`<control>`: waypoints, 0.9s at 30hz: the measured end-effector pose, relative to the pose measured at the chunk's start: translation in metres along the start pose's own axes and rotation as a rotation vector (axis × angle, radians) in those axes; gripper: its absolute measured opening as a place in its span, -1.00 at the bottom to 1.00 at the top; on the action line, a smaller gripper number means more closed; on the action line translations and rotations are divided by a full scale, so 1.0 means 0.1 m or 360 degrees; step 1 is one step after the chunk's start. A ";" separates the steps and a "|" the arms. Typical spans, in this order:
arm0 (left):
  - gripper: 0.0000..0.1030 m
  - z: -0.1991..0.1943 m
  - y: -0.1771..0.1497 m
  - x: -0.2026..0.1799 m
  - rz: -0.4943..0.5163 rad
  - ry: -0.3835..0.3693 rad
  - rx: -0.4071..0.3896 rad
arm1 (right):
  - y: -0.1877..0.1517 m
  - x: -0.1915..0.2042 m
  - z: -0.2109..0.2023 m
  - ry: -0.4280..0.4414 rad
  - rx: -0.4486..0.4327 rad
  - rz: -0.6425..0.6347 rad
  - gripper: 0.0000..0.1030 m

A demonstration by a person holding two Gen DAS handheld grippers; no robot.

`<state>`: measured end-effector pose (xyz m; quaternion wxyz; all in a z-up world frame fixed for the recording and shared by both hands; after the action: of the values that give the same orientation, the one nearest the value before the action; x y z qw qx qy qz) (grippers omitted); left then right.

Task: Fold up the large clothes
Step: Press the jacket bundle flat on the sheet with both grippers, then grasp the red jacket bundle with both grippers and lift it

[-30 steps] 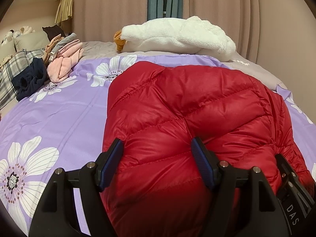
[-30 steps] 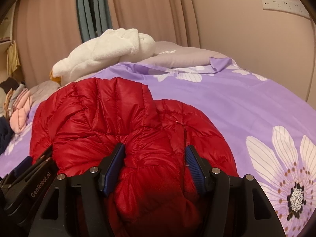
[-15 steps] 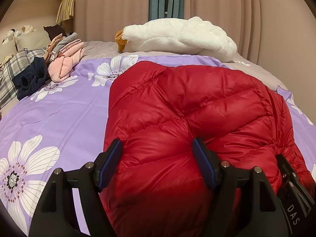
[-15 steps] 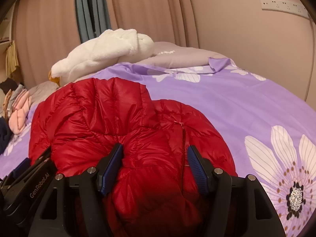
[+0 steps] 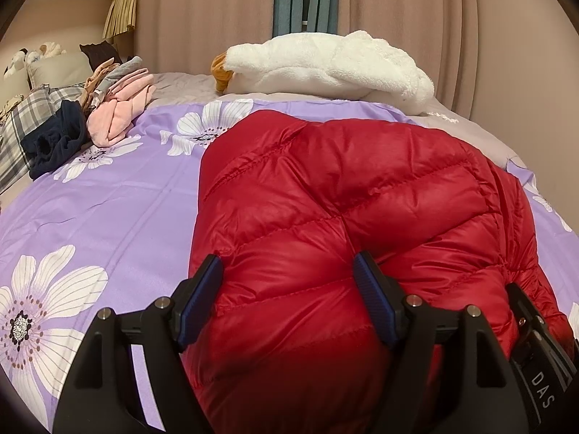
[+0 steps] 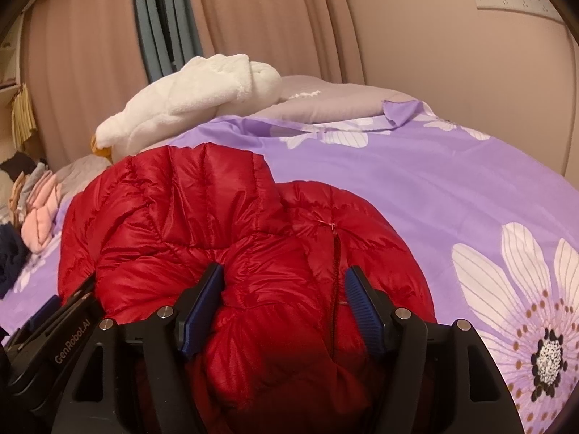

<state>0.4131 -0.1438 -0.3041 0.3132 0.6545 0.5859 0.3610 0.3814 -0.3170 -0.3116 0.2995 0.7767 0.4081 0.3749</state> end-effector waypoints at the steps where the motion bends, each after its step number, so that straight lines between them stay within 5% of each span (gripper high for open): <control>1: 0.48 0.00 0.00 0.00 0.0000 0.0000 -0.0001 | 0.00 0.00 0.00 0.0001 0.0000 0.0001 0.31; 27: 0.51 0.04 -0.01 0.00 -0.0022 -0.0009 -0.0003 | 0.00 -0.01 0.01 0.0021 0.0007 0.0032 0.34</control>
<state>0.4156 -0.1434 -0.3073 0.3181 0.6512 0.5890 0.3575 0.3817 -0.3177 -0.3127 0.2913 0.7789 0.4030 0.3823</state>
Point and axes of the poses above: each gripper's, at about its wrist camera, not at the fingertips, and z roughly the way its jaws point, x to its left, y to its top, the point moved 9 cm from there along z, roughly the way its jaws point, and after that the axes turned 11 degrees about z, right-handed, at the moved point
